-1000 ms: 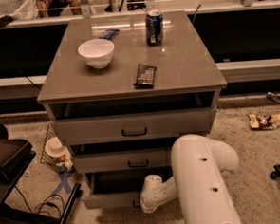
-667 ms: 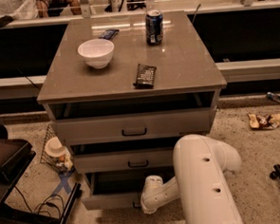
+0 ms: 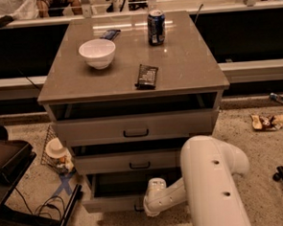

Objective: Open bottom drawer

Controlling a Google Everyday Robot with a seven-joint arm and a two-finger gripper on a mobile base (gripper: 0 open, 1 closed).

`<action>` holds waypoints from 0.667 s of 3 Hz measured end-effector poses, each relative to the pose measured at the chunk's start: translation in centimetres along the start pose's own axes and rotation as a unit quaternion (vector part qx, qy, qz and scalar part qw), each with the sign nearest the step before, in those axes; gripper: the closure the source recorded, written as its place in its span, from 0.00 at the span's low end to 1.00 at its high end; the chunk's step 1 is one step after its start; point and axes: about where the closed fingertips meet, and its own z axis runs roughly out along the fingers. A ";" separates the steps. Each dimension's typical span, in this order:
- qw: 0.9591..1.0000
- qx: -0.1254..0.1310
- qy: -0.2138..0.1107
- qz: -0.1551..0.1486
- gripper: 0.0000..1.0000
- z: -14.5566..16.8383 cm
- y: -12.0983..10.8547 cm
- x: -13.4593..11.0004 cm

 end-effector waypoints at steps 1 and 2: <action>1.000 0.015 -0.005 0.005 1.00 -3.8 2.9 1.6; 0.999 0.048 -0.025 0.007 1.00 -11.5 5.2 4.8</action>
Offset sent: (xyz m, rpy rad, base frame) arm -0.1361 -0.1962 0.2931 0.0724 -0.1663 -0.0388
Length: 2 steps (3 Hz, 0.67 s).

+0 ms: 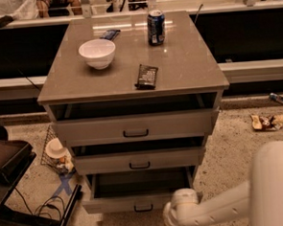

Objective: Open bottom drawer

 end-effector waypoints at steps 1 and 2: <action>1.000 0.000 -0.009 0.010 1.00 -7.3 3.1 3.7; 1.000 0.024 -0.006 0.004 1.00 -10.6 1.1 3.8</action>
Offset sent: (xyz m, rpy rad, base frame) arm -0.0399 -0.0472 0.0506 0.0214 0.0064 -0.0143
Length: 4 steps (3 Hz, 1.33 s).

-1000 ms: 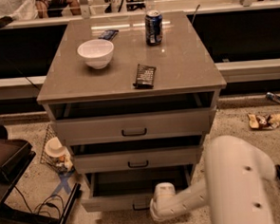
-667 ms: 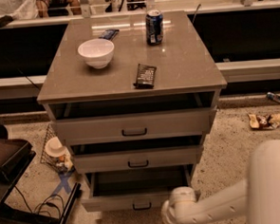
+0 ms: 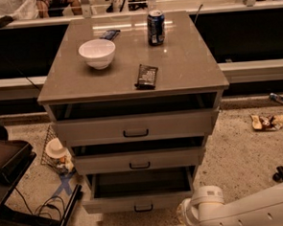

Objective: Open bottom drawer

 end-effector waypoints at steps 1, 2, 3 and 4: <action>1.000 0.000 0.000 0.000 1.00 0.0 0.0 0.0; 1.000 0.014 0.005 -0.026 1.00 1.9 -2.9 -0.3; 0.998 0.030 0.004 -0.055 1.00 3.6 -6.2 -0.3; 0.996 0.050 0.000 -0.078 1.00 5.2 -9.2 0.1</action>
Offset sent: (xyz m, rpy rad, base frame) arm 0.0556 0.0114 -0.0156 -0.0433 -0.0692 0.0531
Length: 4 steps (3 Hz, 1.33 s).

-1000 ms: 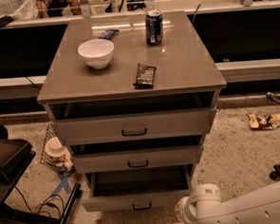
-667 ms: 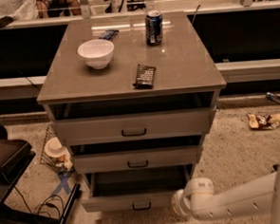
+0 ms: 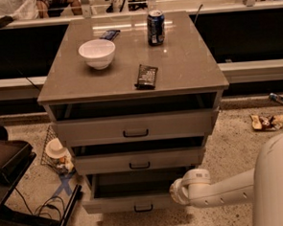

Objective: Open bottom drawer

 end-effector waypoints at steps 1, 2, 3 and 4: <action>1.000 0.019 -0.007 -0.002 1.00 2.2 -1.8 1.1; 0.999 0.031 -0.018 0.001 1.00 4.8 -3.2 2.1; 0.998 0.040 -0.033 0.022 1.00 8.5 -5.2 3.9; 0.997 0.043 -0.035 0.048 1.00 10.0 -5.5 5.5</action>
Offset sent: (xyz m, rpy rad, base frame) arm 0.0942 -0.0135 -0.0650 0.0981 -0.0881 -0.0105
